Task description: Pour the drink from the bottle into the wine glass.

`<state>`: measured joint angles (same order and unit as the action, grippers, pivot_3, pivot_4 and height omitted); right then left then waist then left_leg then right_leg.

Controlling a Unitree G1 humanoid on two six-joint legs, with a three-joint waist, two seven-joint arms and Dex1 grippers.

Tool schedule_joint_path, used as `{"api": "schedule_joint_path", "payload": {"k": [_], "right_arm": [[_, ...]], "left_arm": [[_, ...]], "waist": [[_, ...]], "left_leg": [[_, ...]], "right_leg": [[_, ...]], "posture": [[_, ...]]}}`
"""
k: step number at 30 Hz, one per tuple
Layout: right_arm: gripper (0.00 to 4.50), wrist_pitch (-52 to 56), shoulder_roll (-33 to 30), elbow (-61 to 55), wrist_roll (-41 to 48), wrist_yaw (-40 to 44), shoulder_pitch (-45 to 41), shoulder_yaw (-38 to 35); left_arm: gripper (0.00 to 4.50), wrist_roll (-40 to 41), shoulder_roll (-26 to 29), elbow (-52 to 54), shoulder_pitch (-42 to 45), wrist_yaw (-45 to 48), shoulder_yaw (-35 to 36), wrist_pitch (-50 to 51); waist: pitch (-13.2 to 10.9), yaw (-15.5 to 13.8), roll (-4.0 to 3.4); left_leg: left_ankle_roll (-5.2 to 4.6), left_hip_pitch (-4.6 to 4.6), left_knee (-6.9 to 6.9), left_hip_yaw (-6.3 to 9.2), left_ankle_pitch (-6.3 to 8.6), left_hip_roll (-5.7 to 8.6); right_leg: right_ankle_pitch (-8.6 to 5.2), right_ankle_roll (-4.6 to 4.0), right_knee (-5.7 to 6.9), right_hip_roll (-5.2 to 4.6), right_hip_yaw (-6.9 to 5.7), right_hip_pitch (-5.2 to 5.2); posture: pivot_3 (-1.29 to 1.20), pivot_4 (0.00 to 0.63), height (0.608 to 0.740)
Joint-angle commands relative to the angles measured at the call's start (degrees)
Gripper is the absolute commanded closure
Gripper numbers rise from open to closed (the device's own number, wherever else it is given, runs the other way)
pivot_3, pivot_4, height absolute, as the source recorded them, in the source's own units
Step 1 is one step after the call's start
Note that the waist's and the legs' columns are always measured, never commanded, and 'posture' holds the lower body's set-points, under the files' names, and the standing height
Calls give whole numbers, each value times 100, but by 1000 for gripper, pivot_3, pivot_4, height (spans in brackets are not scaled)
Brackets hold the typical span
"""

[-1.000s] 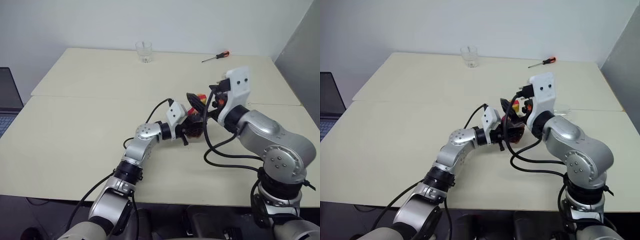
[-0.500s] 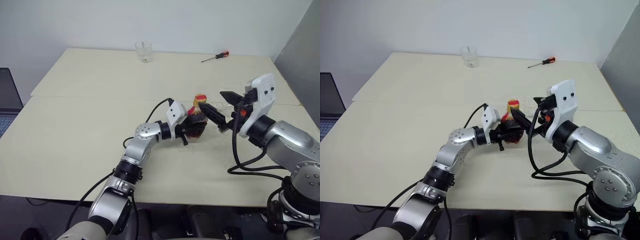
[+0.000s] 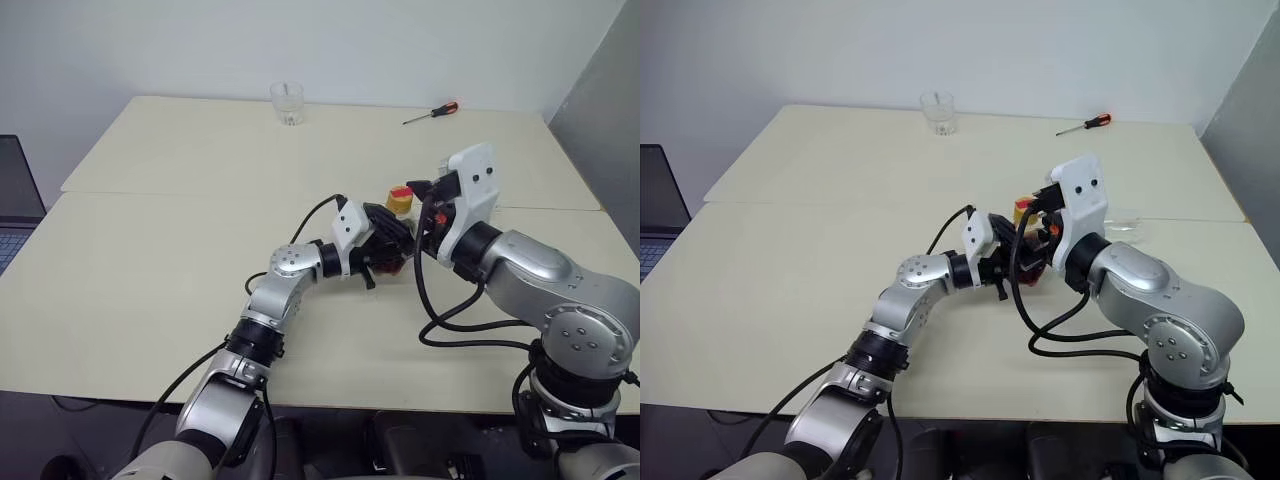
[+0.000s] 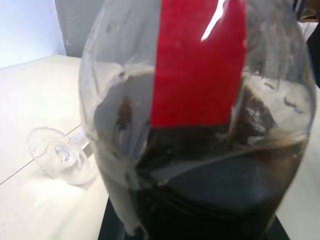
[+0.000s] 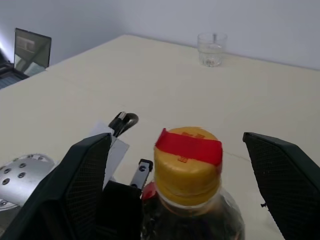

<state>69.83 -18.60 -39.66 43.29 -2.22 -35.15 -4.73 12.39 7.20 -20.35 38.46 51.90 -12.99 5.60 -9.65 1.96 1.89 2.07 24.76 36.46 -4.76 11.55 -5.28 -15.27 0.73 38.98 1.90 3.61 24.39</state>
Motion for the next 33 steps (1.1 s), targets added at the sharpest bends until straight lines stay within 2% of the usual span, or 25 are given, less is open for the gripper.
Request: {"api": "schedule_joint_path", "payload": {"k": [1, 8, 16, 33], "right_arm": [[0, -301, 154, 115, -267, -56, -309, 84], [0, -525, 309, 533, -693, 20, -590, 255], [0, -602, 120, 646, -1045, 138, -449, 90], [0, -364, -483, 154, -886, 483, 75, -523]], "left_arm": [[3727, 72, -51, 322, 29, -20, 94, -107], [3727, 70, -84, 317, 51, -44, 97, -84], [3727, 83, -50, 347, 48, -63, 119, -68], [3727, 80, -38, 289, 76, -25, 115, -75]], "waist": [[0, 5, 0], [0, -4, 0], [0, -4, 0], [0, -4, 0]], "left_leg": [[0, -1, 0, 0, 0, 0], [0, -1, 0, 0, 0, -1], [0, 0, 0, -2, 0, -2], [0, -1, 0, 0, 0, -1]], "right_leg": [[0, 0, 1, 0, 0, 0], [0, 0, 1, 1, -1, 0], [0, -1, 1, 0, -1, 0], [0, 0, 3, 0, -2, 0]], "posture": [[0, 150, 740], [0, 150, 740], [0, 150, 740], [0, 150, 740]]}}
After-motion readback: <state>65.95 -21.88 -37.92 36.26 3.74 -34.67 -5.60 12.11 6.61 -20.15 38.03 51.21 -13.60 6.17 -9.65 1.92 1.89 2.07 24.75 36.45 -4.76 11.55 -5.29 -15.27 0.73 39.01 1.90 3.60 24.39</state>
